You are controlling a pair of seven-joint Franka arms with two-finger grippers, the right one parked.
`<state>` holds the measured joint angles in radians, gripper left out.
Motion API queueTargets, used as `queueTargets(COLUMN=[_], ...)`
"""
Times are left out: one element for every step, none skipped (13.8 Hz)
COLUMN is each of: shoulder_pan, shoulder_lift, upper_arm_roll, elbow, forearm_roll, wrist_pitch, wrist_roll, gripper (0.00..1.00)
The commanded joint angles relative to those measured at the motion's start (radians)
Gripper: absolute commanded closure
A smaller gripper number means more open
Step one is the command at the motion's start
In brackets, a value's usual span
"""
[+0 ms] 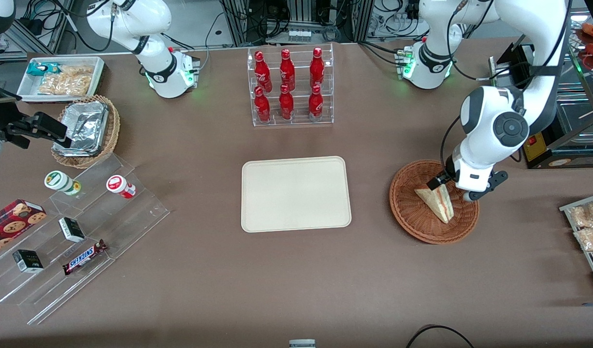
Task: Place sandwich from basket to tray
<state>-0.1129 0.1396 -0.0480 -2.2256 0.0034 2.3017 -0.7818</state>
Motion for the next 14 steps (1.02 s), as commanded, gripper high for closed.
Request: queueTargets(shoulder_pan=[-0.002,-0.001,0.001,0.002,0.004,0.005,0.007,0.007,0.010,0.010,0.009,0.007,0.007,0.006], shoulder_lift=[0.043,0.057,0.070,0.083,0.098,0.115,0.129,0.133,0.138,0.143,0.147,0.149,0.149,0.147], upper_arm_roll=[0.002,0.002,0.002,0.003,0.004,0.004,0.005,0.005,0.005,0.005,0.005,0.005,0.005,0.005], elbow=[-0.003,-0.003,-0.002,-0.002,-0.002,0.000,0.001,0.001,0.001,0.003,0.009,0.017,0.024,0.032], forearm_roll=[-0.002,-0.002,-0.002,-0.002,-0.002,-0.002,-0.003,-0.008,-0.010,-0.010,-0.010,-0.008,-0.008,-0.008], wrist_pitch=[0.048,0.059,0.068,0.088,0.106,0.119,0.130,0.131,0.131,0.131,0.130,0.127,0.122,0.116], wrist_roll=[-0.054,-0.056,-0.056,-0.056,-0.056,-0.056,-0.056,-0.057,-0.059,-0.088,-0.135,-0.157,-0.160,-0.159], gripper=[0.00,0.00,0.00,0.00,0.00,0.00,0.01,0.04,0.13,0.36,0.62,0.81,0.86,0.89])
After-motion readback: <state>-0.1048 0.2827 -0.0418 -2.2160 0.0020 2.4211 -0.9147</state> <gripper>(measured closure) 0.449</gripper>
